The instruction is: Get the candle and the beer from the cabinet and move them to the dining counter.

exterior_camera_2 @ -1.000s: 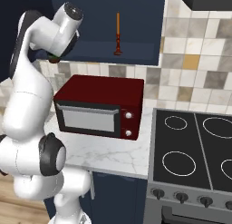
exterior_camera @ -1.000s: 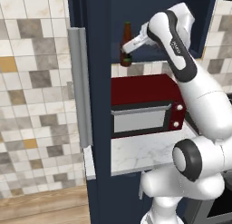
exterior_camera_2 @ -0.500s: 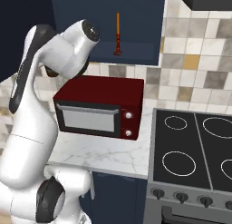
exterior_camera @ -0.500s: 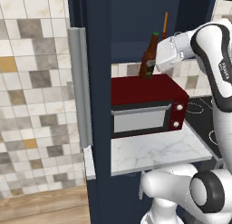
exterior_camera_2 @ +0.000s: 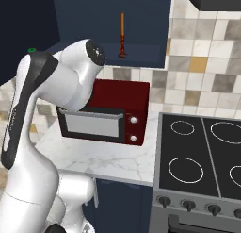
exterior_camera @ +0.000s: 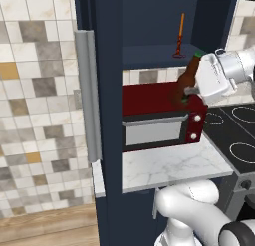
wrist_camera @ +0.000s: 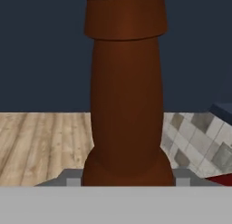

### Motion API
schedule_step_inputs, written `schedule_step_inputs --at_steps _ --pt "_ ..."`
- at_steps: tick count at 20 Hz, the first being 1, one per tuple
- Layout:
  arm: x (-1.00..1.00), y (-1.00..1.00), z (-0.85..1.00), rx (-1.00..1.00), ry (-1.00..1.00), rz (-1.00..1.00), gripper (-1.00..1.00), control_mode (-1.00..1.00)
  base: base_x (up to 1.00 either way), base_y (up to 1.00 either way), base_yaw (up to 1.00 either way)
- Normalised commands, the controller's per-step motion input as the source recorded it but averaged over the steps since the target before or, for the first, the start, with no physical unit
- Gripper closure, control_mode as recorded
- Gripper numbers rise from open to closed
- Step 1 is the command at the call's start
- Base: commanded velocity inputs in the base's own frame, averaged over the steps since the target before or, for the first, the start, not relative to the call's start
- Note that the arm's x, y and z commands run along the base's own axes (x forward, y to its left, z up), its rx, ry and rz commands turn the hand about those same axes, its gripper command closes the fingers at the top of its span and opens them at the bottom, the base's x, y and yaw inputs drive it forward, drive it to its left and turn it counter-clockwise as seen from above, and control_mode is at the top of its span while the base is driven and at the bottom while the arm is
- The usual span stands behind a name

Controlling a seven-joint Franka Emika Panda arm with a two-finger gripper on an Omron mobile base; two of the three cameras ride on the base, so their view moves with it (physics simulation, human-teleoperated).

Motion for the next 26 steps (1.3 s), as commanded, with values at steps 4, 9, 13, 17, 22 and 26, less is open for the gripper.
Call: schedule_step_inputs --at_steps 4,9,13,17,22,26 --pt "-1.00 -0.02 -0.27 0.00 -0.01 0.05 1.00 -1.00 0.00 0.00 0.00" --pt "-0.91 -0.05 -0.39 0.00 0.00 0.03 1.00 -1.00 0.00 0.00 0.00" --pt "-0.47 0.00 -0.31 -0.01 0.01 0.00 1.00 -1.00 0.00 0.00 0.00" --pt "-0.11 0.00 -0.13 0.00 0.00 0.00 1.00 -1.00 0.00 0.00 0.00" --pt "0.00 0.00 -0.06 0.00 0.00 0.00 1.00 -1.00 0.00 0.00 0.00" --pt "-0.07 0.00 -0.04 0.00 0.00 0.00 1.00 1.00 -0.35 -0.09 -0.08"
